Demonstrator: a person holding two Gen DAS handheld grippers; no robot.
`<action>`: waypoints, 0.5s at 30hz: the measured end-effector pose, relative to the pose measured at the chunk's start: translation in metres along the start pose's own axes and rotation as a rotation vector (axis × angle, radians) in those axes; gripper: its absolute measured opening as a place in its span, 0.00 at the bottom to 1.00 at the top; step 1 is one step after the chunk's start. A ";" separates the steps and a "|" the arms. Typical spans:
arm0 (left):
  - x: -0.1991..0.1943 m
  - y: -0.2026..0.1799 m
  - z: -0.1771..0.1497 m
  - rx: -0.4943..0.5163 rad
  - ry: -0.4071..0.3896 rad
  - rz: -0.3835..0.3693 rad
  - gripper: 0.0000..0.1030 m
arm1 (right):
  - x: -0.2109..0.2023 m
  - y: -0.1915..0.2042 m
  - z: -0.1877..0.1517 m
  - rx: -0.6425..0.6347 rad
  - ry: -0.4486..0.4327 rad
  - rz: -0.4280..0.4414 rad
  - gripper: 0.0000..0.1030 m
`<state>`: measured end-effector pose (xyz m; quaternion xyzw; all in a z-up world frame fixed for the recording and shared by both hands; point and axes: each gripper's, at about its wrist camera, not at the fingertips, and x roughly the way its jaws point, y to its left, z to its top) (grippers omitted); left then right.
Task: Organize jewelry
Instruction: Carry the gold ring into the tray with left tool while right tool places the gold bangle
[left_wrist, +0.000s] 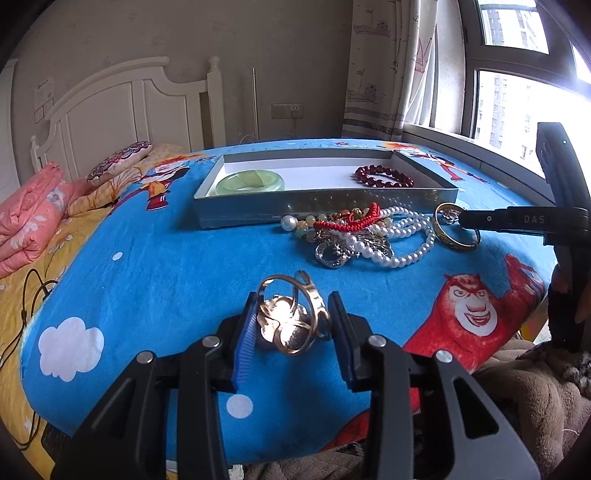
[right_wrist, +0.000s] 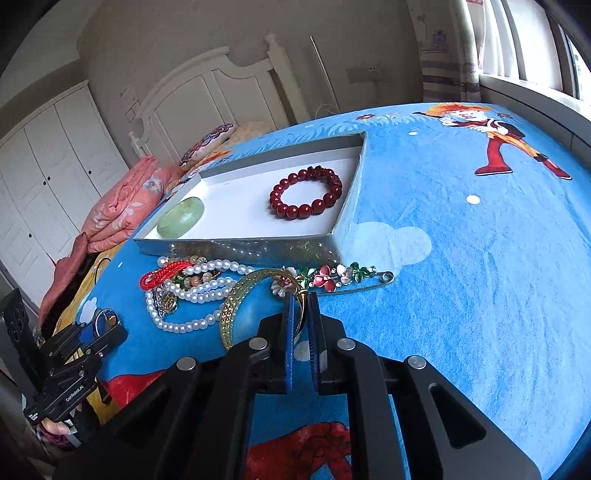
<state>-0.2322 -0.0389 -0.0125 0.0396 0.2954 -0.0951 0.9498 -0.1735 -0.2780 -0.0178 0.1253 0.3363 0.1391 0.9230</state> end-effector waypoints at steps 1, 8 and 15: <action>-0.001 0.001 0.000 -0.002 -0.004 0.001 0.36 | 0.000 0.000 0.000 0.003 -0.001 0.011 0.10; -0.004 0.000 0.002 -0.003 -0.022 0.006 0.36 | -0.009 0.005 0.001 -0.007 -0.022 0.045 0.10; -0.007 0.002 0.005 -0.012 -0.034 0.004 0.36 | -0.017 0.005 0.003 -0.006 -0.040 0.072 0.10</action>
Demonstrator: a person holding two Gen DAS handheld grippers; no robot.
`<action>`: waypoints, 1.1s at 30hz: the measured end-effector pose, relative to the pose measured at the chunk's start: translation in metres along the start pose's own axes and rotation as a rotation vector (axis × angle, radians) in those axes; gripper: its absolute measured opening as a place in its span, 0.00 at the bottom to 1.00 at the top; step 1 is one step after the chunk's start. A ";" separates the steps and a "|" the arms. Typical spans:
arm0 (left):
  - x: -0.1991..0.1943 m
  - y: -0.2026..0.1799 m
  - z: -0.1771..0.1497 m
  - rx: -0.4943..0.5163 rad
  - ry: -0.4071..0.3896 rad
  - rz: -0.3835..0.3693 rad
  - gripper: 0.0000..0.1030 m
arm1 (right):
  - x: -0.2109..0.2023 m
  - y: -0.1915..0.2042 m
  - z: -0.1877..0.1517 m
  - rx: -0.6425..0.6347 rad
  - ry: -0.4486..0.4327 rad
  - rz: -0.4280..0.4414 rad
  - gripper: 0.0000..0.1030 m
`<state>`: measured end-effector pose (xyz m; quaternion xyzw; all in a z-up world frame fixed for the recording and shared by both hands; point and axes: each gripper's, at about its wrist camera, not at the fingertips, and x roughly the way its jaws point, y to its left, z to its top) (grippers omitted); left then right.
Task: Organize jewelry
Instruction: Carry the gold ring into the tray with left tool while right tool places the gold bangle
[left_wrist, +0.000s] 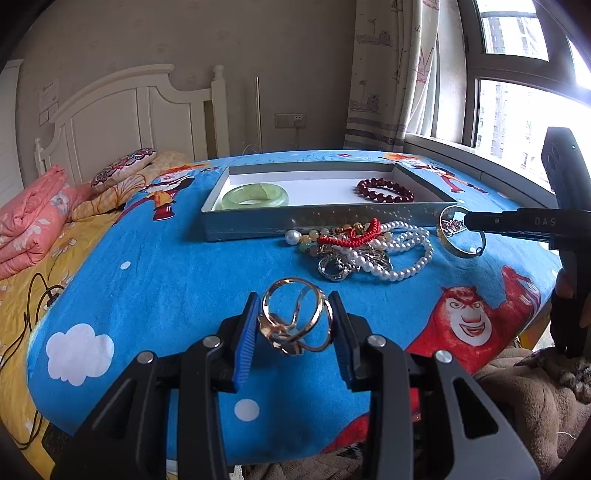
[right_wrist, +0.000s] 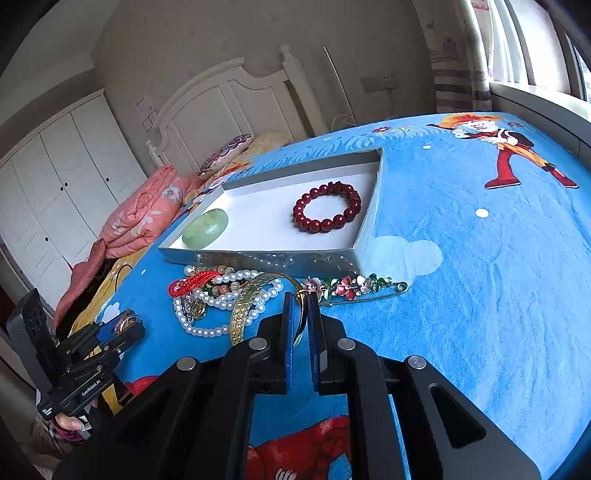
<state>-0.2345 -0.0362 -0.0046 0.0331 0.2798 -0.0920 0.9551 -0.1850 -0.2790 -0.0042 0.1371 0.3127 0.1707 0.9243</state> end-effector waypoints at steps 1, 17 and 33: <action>0.000 0.001 0.000 -0.004 -0.001 -0.002 0.36 | -0.001 0.000 0.000 0.000 -0.003 0.004 0.10; 0.023 -0.017 0.073 0.149 -0.018 0.032 0.36 | 0.002 0.018 0.045 -0.074 -0.045 -0.003 0.10; 0.148 -0.007 0.160 0.224 0.143 0.167 0.36 | 0.106 0.021 0.115 -0.036 0.091 -0.061 0.10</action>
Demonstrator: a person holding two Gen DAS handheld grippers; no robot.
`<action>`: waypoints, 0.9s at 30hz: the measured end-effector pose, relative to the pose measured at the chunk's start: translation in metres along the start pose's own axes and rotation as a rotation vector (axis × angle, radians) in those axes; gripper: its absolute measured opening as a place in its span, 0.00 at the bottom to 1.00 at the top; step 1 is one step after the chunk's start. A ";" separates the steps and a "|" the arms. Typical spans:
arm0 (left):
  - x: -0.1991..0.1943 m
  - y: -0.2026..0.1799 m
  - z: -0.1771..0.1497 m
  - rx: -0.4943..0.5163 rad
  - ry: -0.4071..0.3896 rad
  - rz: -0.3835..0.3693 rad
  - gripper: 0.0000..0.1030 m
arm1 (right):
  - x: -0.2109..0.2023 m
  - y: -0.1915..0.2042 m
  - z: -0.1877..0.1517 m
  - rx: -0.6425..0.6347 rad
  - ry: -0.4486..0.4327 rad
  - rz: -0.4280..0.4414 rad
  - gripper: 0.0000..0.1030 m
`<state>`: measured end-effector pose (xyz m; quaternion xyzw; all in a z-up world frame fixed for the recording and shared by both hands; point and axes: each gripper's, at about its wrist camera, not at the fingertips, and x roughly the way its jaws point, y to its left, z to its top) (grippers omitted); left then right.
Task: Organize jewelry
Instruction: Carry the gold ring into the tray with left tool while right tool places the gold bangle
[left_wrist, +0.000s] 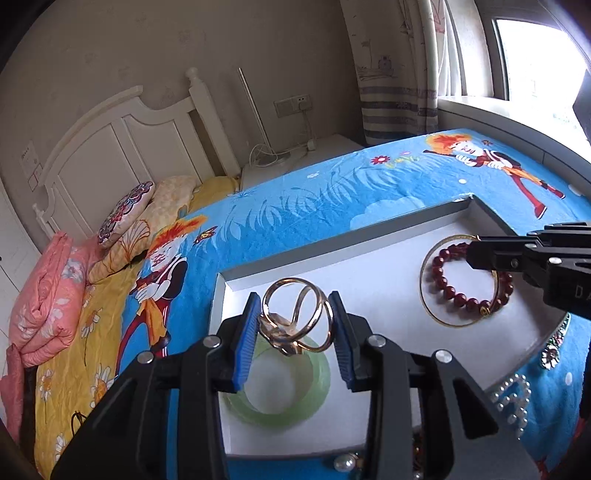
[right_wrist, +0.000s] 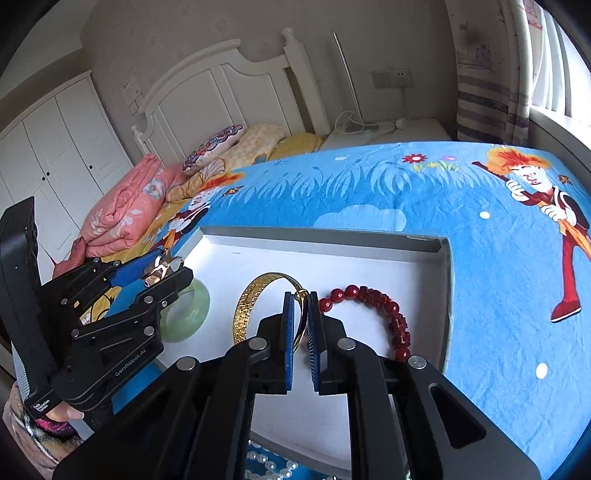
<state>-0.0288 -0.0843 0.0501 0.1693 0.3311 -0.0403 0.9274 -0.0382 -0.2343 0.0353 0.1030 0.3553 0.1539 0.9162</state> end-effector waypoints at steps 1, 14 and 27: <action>0.008 0.002 0.002 -0.003 0.015 0.004 0.36 | 0.006 0.000 0.001 0.006 0.011 0.003 0.10; 0.056 0.010 0.014 -0.015 0.104 0.044 0.36 | 0.038 0.002 0.009 0.059 0.075 0.034 0.11; 0.052 0.015 0.008 -0.006 0.089 0.111 0.71 | 0.038 -0.007 0.007 0.092 0.103 0.016 0.16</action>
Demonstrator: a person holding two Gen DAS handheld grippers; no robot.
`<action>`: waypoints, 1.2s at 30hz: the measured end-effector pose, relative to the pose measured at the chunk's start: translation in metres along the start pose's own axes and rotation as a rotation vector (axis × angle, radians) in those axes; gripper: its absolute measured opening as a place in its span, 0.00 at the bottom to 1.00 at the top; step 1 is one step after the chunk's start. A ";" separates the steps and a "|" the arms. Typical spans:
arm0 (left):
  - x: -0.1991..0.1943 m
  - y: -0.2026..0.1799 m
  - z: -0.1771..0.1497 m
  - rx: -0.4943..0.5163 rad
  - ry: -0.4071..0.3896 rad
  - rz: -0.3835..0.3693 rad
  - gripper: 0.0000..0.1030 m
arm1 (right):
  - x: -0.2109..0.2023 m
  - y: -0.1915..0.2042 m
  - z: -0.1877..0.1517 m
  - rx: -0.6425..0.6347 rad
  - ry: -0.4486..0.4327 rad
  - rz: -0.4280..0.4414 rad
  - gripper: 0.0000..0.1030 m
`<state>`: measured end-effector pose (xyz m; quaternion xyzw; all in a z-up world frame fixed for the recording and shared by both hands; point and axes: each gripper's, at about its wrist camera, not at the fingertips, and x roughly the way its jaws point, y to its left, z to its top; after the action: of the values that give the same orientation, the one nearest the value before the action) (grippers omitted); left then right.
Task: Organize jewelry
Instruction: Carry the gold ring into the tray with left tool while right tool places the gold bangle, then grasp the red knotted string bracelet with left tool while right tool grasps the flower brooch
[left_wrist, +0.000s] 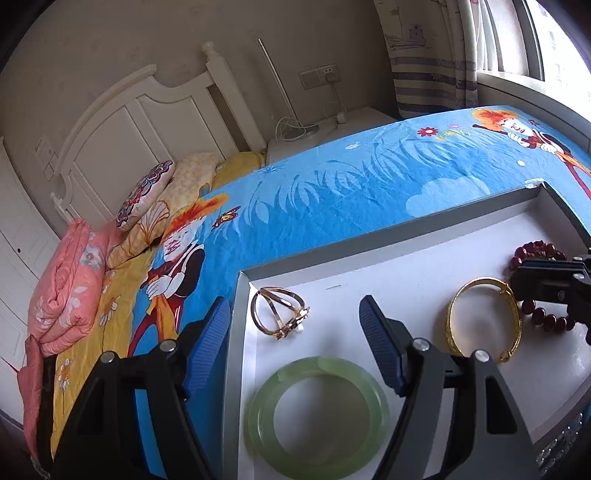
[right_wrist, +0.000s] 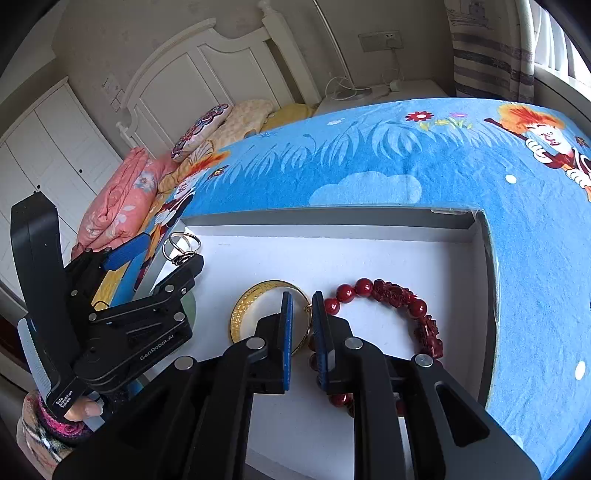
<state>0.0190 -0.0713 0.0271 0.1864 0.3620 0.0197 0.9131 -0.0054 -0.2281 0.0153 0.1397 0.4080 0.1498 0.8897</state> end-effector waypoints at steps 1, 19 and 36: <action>-0.001 0.000 -0.001 -0.002 -0.002 0.001 0.75 | -0.001 0.000 0.000 -0.003 0.003 0.001 0.16; -0.093 0.025 -0.067 -0.219 -0.093 -0.160 0.95 | -0.116 -0.022 -0.059 -0.117 -0.179 0.011 0.91; -0.129 -0.056 -0.117 0.042 -0.125 -0.252 0.71 | -0.099 -0.026 -0.119 -0.279 -0.051 -0.152 0.91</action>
<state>-0.1597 -0.1073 0.0131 0.1594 0.3253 -0.1145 0.9250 -0.1547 -0.2745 -0.0010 -0.0128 0.3700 0.1339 0.9192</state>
